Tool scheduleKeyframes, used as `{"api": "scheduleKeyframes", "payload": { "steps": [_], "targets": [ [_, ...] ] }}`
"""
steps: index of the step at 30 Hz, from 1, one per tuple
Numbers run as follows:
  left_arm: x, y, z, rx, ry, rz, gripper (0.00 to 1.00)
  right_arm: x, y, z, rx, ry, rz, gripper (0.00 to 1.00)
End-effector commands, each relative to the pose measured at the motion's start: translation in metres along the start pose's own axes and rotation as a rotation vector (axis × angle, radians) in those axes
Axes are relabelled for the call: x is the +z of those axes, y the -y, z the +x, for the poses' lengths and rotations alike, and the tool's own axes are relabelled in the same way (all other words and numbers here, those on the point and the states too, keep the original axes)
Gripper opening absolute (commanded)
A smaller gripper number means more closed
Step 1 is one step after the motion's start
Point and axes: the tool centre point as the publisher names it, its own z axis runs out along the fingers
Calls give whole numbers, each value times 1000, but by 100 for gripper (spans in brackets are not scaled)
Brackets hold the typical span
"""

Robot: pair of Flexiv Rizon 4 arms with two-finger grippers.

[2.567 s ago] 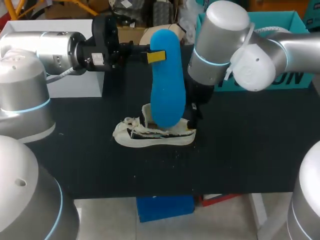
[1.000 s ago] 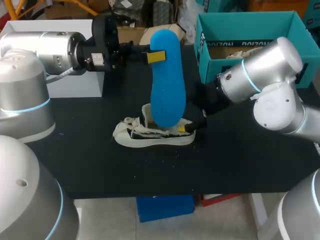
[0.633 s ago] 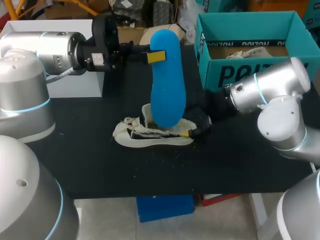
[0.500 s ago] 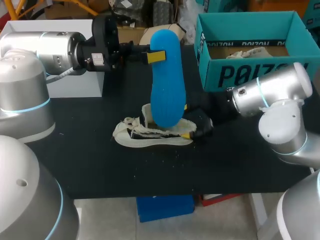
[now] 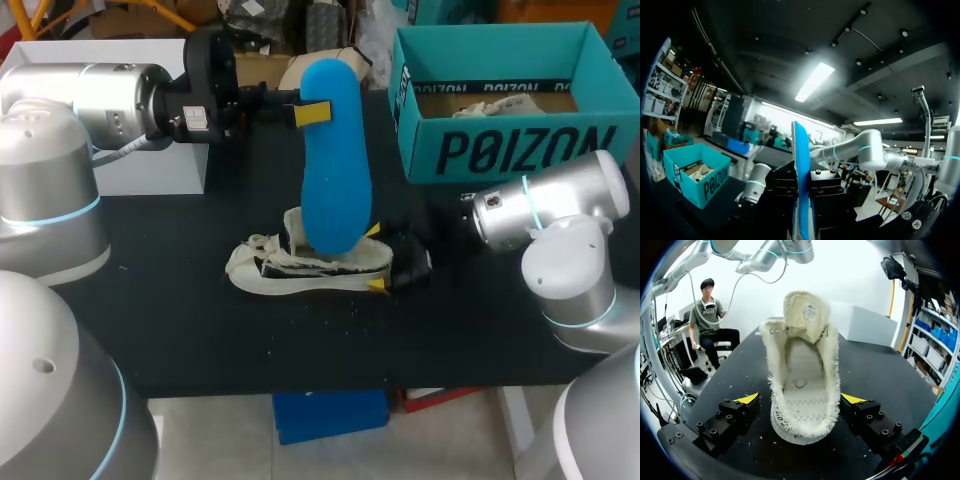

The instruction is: Take the shoe out of the shoebox, open the shoe tongue, remove and reinsert the insole, then place the shoe into the shoebox

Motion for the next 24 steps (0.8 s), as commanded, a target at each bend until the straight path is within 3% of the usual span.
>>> {"api": "scheduleKeyframes", "payload": {
  "steps": [1, 7, 12, 14, 15, 16, 21, 22, 24],
  "targets": [
    [1, -1, 0, 1, 1, 0, 0, 3, 2, -1, 0, 0, -2, 100],
    [1, -1, 0, 1, 1, 0, 0, -16, -1, -7, -10, 0, 71, 100],
    [1, -1, 0, 1, 1, 0, 0, -42, -9, -18, -4, -16, 243, 100],
    [1, -1, 0, 1, 1, 0, 0, -48, -13, -24, -24, -59, 362, 100],
    [1, -1, 0, 1, 1, 0, 0, -50, -16, -26, -35, -73, 391, 55],
    [1, -1, 0, 1, 1, 0, 0, -50, -20, -29, -27, -72, 404, 44],
    [1, -1, 0, 1, 1, 0, 0, -45, -35, -37, -51, -121, 514, 50],
    [1, -1, 0, 1, 1, 0, 0, -43, -37, -38, -53, -125, 530, 61],
    [1, -1, 0, 1, 1, 0, 0, -39, -40, -39, -60, -149, 582, 59]
  ]
}}
